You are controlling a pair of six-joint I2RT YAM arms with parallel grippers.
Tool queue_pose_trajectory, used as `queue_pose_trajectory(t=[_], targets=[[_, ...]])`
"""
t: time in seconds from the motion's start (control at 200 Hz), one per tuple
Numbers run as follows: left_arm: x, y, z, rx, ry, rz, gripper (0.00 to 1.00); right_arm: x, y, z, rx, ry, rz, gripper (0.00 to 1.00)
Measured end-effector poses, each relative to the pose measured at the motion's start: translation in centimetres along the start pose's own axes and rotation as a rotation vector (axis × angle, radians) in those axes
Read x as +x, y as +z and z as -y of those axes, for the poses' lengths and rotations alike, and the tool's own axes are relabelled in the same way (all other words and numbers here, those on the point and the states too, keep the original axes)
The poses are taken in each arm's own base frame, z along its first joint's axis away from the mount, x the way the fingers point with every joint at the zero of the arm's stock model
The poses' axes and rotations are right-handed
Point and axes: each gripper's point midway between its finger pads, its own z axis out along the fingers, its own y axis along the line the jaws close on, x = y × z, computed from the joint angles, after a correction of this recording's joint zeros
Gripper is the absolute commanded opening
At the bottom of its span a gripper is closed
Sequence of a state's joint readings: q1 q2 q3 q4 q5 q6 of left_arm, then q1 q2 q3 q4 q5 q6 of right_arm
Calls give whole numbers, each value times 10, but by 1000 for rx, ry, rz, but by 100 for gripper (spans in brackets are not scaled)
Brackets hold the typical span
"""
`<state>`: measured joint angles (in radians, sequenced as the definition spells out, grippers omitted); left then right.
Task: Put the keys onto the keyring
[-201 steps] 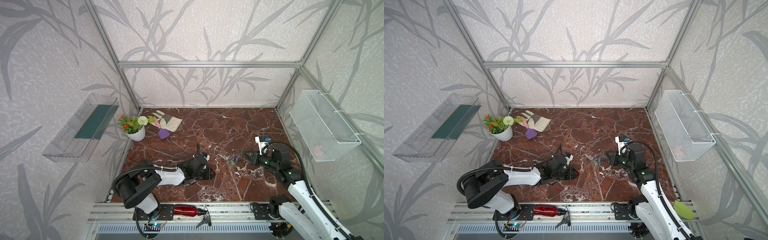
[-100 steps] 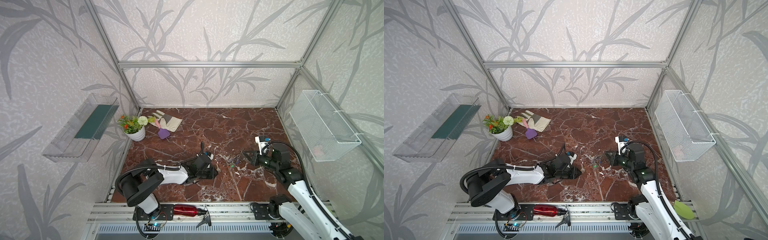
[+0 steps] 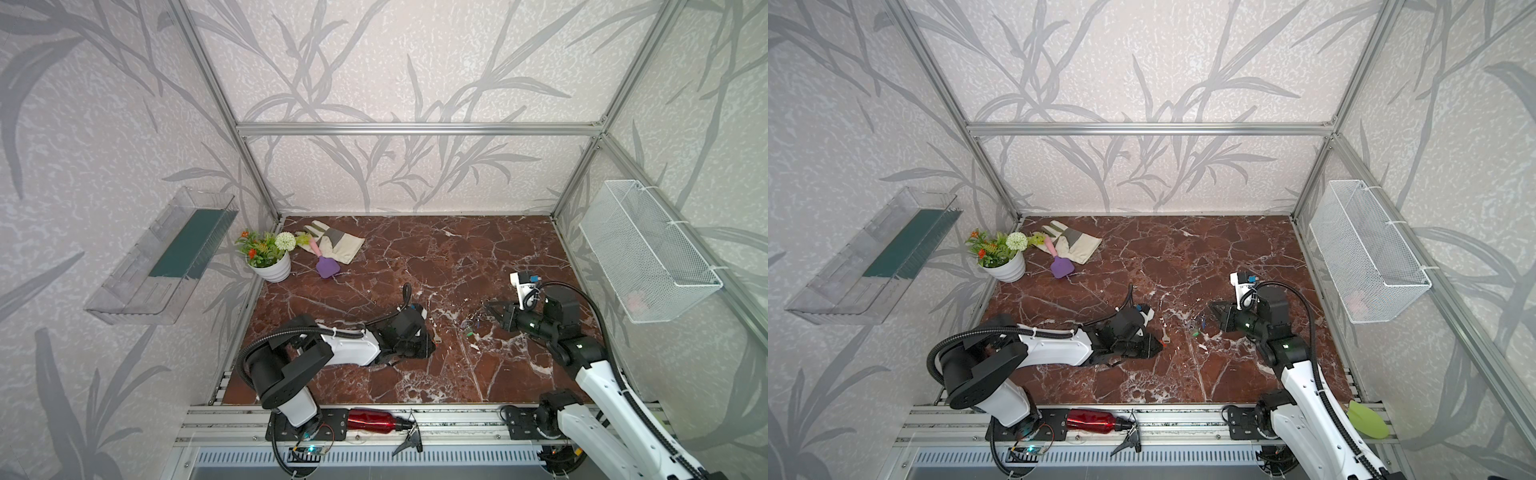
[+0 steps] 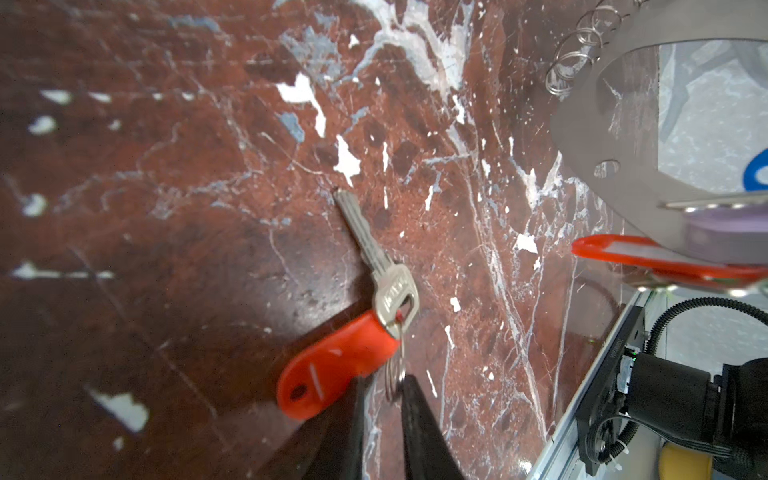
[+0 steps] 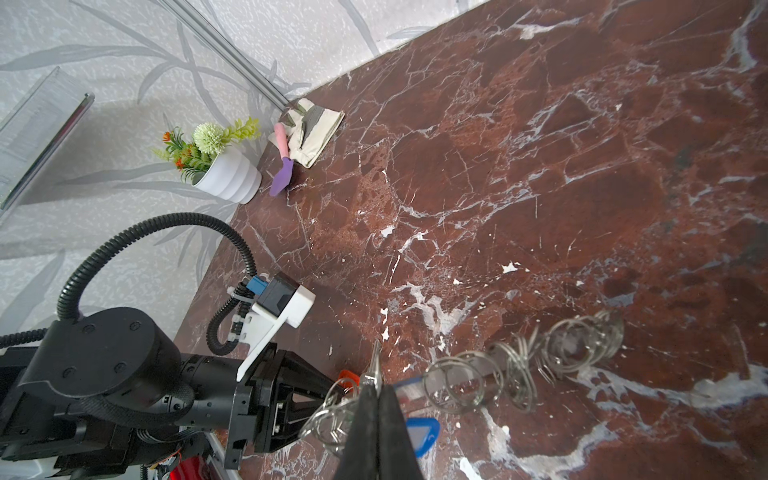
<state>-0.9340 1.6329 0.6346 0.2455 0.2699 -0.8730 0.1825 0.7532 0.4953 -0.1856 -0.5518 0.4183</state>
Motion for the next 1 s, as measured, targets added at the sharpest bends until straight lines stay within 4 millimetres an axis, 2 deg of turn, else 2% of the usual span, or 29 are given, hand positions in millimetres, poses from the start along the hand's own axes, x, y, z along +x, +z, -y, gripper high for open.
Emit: queue_pose_trajectory(t=[0.615,0.885,1.0], targets=[[-7,2,6,-11,5,-3,20,2,2,0,-6,6,-13,0],[-7,5,4,-25,4,-11,13,3,2,-1,-12,6,-16,0],[-6,5,3,-29,8,-12,5,3,3,0,-11,8,-19,0]])
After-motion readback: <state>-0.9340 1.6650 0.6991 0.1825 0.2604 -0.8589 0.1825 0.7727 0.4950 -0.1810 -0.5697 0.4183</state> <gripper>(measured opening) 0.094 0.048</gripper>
